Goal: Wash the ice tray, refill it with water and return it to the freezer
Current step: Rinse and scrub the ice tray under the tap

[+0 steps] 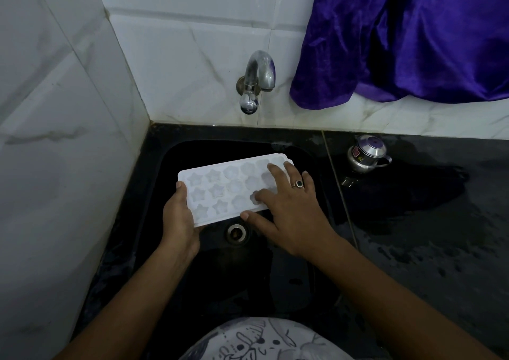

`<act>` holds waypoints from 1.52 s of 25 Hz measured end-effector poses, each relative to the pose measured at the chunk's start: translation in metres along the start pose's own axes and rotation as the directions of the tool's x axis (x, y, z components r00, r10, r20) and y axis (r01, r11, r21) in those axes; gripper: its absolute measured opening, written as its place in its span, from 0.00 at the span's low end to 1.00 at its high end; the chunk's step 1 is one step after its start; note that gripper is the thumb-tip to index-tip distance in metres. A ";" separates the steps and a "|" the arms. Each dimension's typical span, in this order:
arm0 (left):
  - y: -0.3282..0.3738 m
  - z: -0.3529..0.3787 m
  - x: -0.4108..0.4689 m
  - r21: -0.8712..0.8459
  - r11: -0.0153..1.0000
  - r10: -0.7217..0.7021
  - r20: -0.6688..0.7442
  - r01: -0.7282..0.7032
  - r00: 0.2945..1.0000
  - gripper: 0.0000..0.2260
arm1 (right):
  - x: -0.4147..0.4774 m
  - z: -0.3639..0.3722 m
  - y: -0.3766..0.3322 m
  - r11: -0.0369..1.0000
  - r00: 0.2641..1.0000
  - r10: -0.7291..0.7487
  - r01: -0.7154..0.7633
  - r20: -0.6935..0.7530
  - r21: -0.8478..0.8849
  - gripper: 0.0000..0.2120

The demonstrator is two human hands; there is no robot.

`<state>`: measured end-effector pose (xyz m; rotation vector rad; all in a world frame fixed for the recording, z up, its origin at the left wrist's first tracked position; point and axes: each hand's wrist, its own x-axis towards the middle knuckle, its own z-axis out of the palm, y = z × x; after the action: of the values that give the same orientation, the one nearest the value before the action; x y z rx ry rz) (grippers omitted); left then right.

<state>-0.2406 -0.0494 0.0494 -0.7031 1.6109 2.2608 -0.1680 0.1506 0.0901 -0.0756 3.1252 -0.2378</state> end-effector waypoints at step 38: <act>-0.001 0.004 -0.008 -0.008 1.000 0.002 -0.020 -0.002 1.000 0.19 | -0.007 0.004 -0.008 0.977 0.986 -0.158 0.148 0.054 0.151 0.32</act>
<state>-0.2342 -0.0449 0.0541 -0.7293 1.6129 2.2701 -0.1609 0.1423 0.0876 -0.3170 3.0274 -0.4551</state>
